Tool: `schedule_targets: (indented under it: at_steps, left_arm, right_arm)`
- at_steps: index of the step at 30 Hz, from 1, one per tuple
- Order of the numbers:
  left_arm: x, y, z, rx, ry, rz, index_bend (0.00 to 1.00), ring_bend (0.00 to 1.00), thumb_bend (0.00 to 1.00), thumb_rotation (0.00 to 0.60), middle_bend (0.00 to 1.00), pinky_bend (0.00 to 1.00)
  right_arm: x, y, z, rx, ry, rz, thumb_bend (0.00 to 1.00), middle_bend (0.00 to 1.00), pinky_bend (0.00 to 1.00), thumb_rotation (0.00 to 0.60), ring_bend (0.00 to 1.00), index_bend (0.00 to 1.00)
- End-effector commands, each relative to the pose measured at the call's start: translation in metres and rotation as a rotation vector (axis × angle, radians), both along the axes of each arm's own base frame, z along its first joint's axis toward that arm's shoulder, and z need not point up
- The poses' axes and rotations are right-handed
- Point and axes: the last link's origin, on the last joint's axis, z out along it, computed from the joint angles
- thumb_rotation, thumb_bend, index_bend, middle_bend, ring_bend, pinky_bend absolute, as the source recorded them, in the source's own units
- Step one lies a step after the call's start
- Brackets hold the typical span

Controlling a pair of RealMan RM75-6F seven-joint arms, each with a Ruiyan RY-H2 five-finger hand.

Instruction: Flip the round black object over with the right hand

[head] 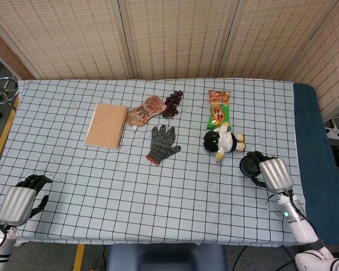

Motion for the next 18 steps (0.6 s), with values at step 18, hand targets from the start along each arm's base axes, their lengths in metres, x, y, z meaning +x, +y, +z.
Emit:
schedule_targets:
  at_steps: [18]
  left_arm:
    - [0.000,-0.001,0.000,0.000,0.003,-0.003,0.33,0.25,0.42,0.600,0.29,0.53]
  right_arm:
    - [-0.012,0.005,0.008,0.109,-0.403,0.174,0.21,0.65,0.66,0.600,0.57,0.71]
